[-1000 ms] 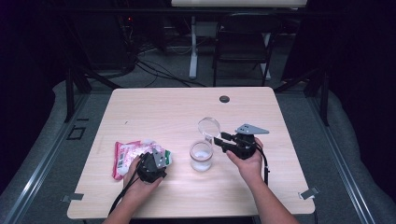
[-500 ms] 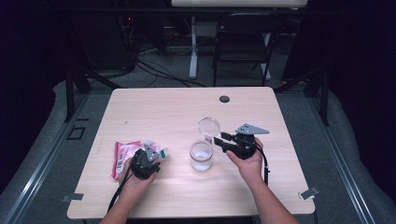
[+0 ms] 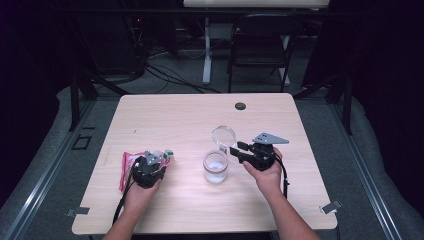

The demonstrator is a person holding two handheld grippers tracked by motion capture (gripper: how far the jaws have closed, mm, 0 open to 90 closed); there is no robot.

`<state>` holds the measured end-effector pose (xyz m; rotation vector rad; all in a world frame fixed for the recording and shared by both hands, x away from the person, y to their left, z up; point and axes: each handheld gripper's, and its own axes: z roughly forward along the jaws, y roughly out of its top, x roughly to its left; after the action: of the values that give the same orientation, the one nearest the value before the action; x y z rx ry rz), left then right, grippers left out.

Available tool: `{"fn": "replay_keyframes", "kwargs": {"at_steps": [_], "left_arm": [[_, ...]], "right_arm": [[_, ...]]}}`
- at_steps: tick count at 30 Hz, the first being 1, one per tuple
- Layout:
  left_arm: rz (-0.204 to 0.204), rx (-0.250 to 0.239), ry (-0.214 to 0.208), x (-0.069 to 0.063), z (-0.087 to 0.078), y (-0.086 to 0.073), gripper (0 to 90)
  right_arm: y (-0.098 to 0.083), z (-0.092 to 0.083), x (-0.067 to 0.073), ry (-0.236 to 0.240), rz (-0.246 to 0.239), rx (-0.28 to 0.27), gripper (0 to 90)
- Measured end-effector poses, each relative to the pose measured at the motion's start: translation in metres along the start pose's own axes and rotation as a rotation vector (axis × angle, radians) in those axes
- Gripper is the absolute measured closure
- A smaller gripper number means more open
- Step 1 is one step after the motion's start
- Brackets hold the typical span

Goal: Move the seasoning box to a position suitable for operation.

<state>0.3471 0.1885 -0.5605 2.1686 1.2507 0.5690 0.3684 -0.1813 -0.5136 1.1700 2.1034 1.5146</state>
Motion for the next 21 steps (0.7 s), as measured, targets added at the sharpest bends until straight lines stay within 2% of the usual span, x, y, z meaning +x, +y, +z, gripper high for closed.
{"fn": "replay_keyframes", "kwargs": {"at_steps": [6, 14, 21], "left_arm": [[-0.024, -0.004, 0.001, 0.004, -0.001, 0.0, 78.2], [-0.062, -0.01, -0.024, 0.011, -0.003, 0.0, 86.1], [-0.075, -0.016, -0.035, 0.014, -0.005, 0.001, 89.5]], "right_arm": [[0.0, -0.001, 0.0, -0.002, 0.0, 0.003, 57.0], [0.0, -0.002, 0.0, -0.002, -0.003, 0.01, 57.2], [0.0, -0.002, -0.001, -0.003, -0.001, 0.005, 57.2]]}}
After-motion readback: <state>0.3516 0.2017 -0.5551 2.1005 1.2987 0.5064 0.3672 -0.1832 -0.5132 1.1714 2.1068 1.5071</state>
